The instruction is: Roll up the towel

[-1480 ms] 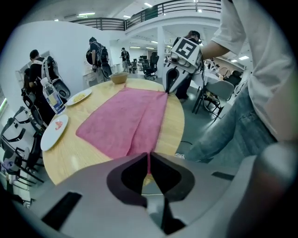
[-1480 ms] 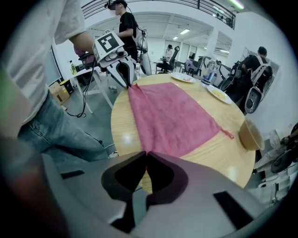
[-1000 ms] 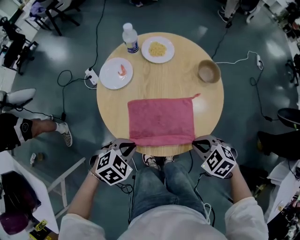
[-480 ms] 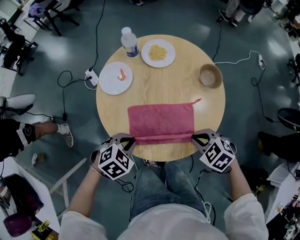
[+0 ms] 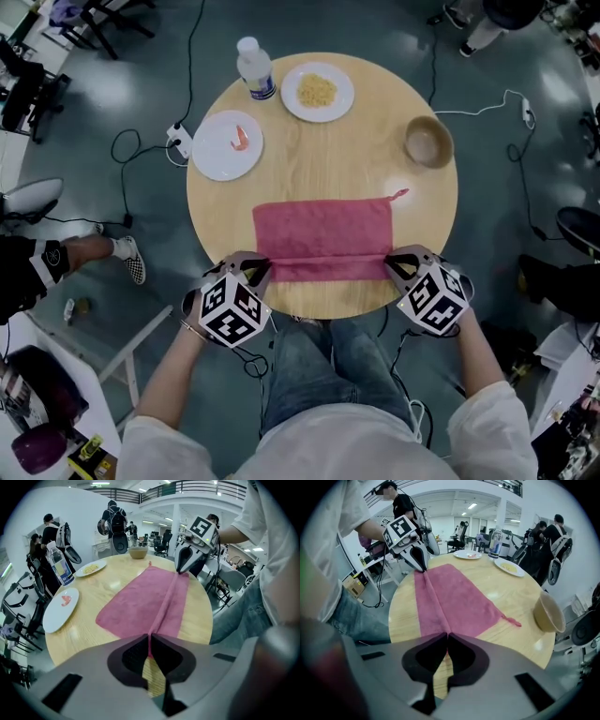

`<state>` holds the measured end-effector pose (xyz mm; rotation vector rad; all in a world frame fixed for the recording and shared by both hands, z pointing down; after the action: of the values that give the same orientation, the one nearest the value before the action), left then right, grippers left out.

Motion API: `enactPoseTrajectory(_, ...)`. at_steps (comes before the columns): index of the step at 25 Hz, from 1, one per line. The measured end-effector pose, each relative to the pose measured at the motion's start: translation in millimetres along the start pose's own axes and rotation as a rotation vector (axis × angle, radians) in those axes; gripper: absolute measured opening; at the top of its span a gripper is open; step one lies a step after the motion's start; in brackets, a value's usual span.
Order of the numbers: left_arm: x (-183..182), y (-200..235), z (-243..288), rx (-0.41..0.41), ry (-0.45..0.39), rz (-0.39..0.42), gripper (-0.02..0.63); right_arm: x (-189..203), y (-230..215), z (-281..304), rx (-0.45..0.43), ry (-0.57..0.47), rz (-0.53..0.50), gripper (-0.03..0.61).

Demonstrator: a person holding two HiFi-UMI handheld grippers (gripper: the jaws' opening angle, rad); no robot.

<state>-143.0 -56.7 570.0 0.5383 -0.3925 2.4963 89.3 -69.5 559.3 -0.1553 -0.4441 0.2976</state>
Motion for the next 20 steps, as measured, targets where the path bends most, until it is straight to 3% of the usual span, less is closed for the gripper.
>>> enactPoseTrajectory(8, 0.4, 3.6, 3.2, -0.018, -0.003, -0.067, 0.033, 0.5, -5.7, 7.3, 0.034, 0.018, 0.006, 0.014)
enactPoseTrajectory(13, 2.8, 10.7, 4.8, 0.005, 0.003, -0.156, 0.080, 0.2, -7.9, 7.0, 0.053, -0.011, 0.021, 0.025)
enactPoseTrajectory(20, 5.8, 17.2, -7.9, -0.014, -0.017, -0.208, 0.110, -1.0, -10.7, -4.5, 0.099, -0.032, 0.037, 0.107)
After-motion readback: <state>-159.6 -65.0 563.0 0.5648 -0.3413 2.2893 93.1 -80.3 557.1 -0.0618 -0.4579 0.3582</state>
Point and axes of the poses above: the fingertips, and each gripper's own axes: z forward along the fingers, y to its left, x out of its underside, the point moved 2 cm from there along -z, backward along the fingers, and after that the axes turned 12 degrees about -x, right-handed, at the moved point
